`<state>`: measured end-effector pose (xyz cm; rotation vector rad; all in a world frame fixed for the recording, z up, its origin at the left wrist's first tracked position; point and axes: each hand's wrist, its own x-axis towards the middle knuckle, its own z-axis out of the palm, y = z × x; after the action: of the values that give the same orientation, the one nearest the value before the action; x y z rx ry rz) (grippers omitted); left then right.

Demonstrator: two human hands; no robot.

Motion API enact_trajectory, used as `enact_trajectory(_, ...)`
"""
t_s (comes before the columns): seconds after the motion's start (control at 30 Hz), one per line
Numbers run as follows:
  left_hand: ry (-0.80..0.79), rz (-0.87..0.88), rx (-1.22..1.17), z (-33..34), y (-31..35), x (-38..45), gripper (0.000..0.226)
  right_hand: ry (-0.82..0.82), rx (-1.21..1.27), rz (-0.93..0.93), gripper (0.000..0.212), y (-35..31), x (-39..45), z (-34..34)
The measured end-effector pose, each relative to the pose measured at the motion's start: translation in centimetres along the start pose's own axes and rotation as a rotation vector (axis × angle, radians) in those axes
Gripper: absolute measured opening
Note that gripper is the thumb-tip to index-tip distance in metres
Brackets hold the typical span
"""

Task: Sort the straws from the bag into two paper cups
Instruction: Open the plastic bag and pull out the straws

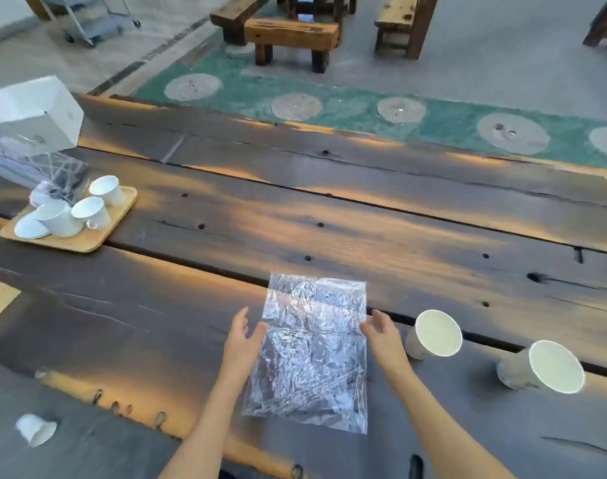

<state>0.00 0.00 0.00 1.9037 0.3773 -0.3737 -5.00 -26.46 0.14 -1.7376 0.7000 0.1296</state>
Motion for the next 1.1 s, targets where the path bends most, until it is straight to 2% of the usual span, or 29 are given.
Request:
enact_trajectory(0.2, -0.038, -0.17, -0.048, 0.6, -0.2, 4.9, 0.051, 0.053, -0.038, 0.21, 0.055, 0.8, 4.3, 1.6)
enact_trajectory(0.27, -0.054, -0.189, -0.033, 0.9, -0.1, 6.4, 0.05, 0.085, -0.064, 0.231, 0.049, 0.7, 6.0, 1.7)
enact_trajectory(0.33, -0.087, -0.194, 0.022, 1.5, 0.0, 8.1, 0.05, 0.123, -0.105, 0.249, 0.039, 1.1, 7.8, 1.8)
enact_trajectory(0.5, -0.073, -0.127, 0.35, 3.3, 0.4, 11.7, 0.049, 0.163, -0.108, 0.324, 0.035, 1.4, 10.6, 2.1)
enact_trajectory(0.7, -0.047, -0.138, 0.245, 4.6, 1.7, 15.0, 0.055, 0.19, -0.053, 0.402, 0.022, 1.8, 12.1, 2.8)
enact_trajectory(0.77, -0.029, -0.155, 0.208, 4.7, 1.7, 15.7, 0.055, 0.195, -0.003, 0.397, 0.021, 1.8, 12.2, 2.9)
enact_trajectory(0.87, -0.007, -0.196, 0.109, 4.5, 1.7, 16.0, 0.05, 0.192, 0.03, 0.344, 0.009, 1.2, 11.9, 2.8)
enact_trajectory(0.9, 0.002, -0.201, 0.073, 4.2, 1.5, 15.9, 0.046, 0.198, 0.036, 0.309, 0.015, 0.9, 11.6, 2.7)
enact_trajectory(0.97, 0.006, -0.215, 0.016, 3.7, 1.7, 15.1, 0.031, 0.206, 0.066, 0.227, 0.024, 0.0, 10.5, 2.3)
enact_trajectory(1.03, -0.003, -0.197, -0.008, 2.8, 1.7, 13.9, 0.006, 0.187, 0.135, 0.171, 0.022, -0.9, 8.9, 2.0)
enact_trajectory(1.1, -0.023, -0.115, -0.078, 1.6, 2.1, 12.0, 0.019, 0.172, 0.185, 0.107, 0.027, -1.8, 6.7, 1.6)
